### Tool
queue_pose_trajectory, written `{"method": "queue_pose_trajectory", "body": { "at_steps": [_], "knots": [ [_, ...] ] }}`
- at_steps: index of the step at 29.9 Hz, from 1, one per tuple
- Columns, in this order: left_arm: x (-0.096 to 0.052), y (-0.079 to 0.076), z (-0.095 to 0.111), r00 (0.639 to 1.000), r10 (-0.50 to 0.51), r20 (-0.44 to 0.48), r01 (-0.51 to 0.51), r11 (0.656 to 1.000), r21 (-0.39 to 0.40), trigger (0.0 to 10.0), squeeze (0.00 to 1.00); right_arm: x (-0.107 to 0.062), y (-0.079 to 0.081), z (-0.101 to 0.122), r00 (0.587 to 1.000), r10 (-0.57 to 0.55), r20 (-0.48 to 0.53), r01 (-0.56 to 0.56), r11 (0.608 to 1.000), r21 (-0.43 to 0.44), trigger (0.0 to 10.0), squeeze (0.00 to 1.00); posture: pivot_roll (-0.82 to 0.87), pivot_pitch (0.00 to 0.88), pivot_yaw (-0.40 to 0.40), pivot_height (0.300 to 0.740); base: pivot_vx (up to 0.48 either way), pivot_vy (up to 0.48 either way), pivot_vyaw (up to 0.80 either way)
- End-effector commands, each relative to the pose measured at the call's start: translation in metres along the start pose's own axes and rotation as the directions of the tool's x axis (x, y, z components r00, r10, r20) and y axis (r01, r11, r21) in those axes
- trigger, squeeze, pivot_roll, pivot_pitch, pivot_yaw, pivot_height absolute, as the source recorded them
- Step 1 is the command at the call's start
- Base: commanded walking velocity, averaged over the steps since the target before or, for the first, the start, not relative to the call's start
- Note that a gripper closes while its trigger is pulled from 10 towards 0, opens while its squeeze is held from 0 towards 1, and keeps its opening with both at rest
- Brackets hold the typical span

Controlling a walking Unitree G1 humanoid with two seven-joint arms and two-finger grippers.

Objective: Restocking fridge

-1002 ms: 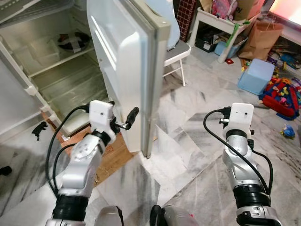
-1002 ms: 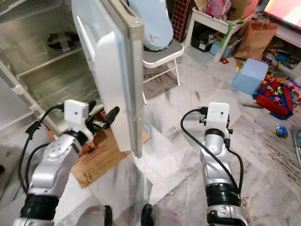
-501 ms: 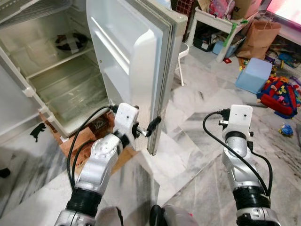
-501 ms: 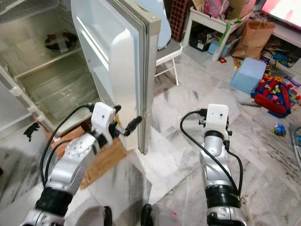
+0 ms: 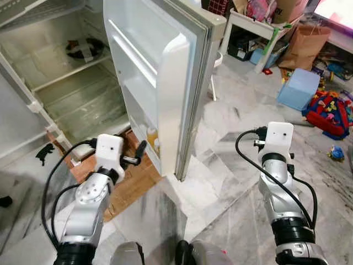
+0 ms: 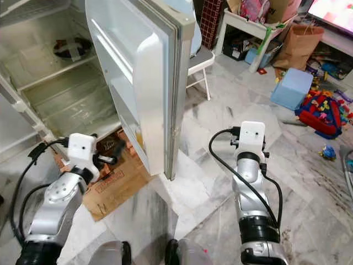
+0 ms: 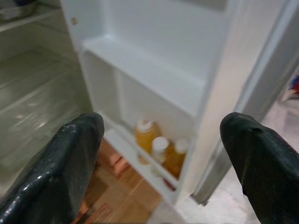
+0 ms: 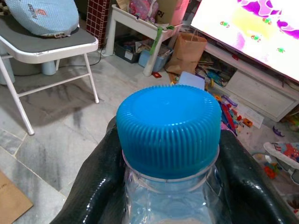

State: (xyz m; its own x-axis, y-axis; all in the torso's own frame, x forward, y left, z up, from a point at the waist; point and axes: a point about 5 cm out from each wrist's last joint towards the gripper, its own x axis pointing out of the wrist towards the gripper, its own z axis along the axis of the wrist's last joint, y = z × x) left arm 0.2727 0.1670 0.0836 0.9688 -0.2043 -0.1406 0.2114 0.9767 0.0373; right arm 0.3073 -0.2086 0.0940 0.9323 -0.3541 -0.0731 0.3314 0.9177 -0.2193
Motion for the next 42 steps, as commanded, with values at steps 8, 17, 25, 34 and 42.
{"method": "queue_pose_trajectory", "body": {
  "at_steps": [8,17,25,34,42],
  "knots": [
    [0.025,-0.015,0.006,1.0,-0.006,-0.002,0.006,0.999,0.037,10.0,0.0,0.0,0.006,0.008,0.999,0.03,0.024,-0.031,0.999,0.033,10.0,0.0,0.08,0.123,-0.084,0.74,0.0,0.0,0.0],
    [0.058,-0.013,0.014,0.987,0.162,-0.023,-0.158,0.981,0.111,10.0,0.0,-0.005,-0.002,0.005,1.0,0.008,0.021,-0.009,0.999,0.034,10.0,0.0,0.04,0.136,-0.061,0.74,0.0,0.0,0.0],
    [0.094,-0.031,0.026,0.977,0.189,-0.094,-0.164,0.96,0.226,10.0,0.0,-0.009,-0.011,0.005,1.0,-0.008,0.024,0.008,1.0,0.022,10.0,0.0,0.01,0.148,-0.057,0.74,0.0,0.0,0.0],
    [0.105,-0.112,0.04,0.963,-0.253,-0.094,0.269,0.926,0.265,10.0,0.0,-0.01,-0.012,0.008,1.0,-0.008,0.027,0.008,1.0,0.022,10.0,0.0,0.0,0.148,-0.057,0.74,0.0,0.0,0.0],
    [0.095,-0.09,0.029,0.968,-0.246,-0.048,0.25,0.93,0.271,10.0,0.0,-0.011,-0.01,0.007,1.0,0.002,0.022,-0.003,1.0,0.025,10.0,0.0,0.01,0.155,-0.061,0.74,0.0,0.0,0.0]
  ]
}}
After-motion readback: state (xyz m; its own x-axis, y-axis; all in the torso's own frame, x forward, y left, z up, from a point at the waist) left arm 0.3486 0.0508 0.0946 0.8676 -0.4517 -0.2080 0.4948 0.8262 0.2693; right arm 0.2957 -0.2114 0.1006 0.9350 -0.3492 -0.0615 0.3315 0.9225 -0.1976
